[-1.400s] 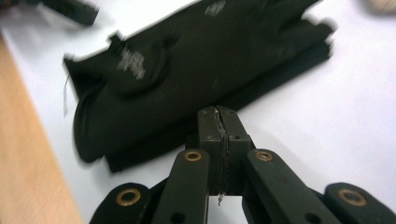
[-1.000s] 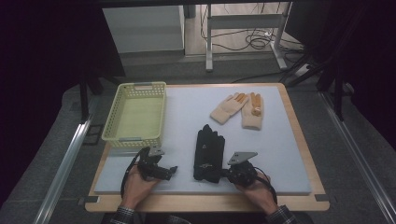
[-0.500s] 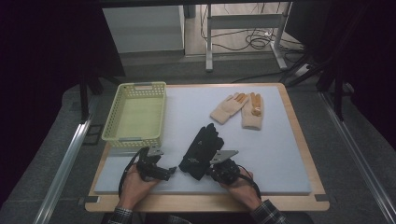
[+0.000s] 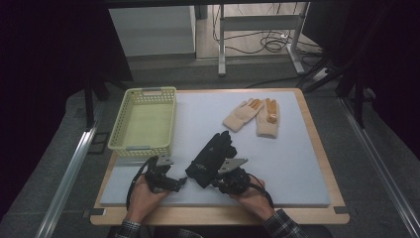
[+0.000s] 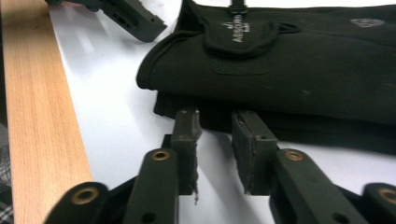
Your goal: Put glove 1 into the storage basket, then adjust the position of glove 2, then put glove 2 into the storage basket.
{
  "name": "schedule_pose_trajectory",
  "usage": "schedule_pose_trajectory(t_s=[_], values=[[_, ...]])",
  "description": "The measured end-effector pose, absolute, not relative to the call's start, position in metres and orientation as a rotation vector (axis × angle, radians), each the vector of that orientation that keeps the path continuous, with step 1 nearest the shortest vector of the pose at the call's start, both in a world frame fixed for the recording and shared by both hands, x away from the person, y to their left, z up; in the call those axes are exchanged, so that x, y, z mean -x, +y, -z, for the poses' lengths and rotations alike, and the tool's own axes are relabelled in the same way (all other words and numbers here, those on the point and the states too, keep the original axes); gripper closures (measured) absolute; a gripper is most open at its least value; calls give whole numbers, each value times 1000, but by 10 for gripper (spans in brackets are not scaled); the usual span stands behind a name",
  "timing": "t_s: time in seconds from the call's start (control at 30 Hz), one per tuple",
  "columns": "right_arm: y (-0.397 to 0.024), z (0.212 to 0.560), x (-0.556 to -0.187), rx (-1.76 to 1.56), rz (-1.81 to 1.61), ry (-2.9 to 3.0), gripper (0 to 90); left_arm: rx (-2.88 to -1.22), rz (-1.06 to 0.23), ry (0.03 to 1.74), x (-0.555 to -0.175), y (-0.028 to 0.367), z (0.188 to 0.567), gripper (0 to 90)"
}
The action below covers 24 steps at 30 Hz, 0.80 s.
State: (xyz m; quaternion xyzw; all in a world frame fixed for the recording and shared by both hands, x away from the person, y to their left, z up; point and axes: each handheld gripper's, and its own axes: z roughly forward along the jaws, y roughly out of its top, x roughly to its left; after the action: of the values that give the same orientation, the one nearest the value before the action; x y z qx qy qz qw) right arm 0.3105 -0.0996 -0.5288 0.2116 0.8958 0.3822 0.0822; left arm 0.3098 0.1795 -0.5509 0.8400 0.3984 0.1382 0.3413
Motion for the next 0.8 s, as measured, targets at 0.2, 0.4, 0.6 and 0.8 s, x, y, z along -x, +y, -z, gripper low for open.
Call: schedule_pose_trajectory(t_s=[0.2, 0.4, 0.6, 0.8], values=[[-118, 522, -316, -676, -1132, 2641, 571, -2184, -361, 1039, -310, 179, 551, 17], [-140, 518, -321, -733, -1108, 2594, 467, -2179, -360, 1043, -309, 179, 551, 15], [-164, 518, -328, -798, -1075, 2535, 379, -2177, -358, 1044, -310, 179, 551, 15], [-188, 519, -334, -868, -1041, 2492, 294, -2176, -357, 1044, -310, 179, 551, 15]])
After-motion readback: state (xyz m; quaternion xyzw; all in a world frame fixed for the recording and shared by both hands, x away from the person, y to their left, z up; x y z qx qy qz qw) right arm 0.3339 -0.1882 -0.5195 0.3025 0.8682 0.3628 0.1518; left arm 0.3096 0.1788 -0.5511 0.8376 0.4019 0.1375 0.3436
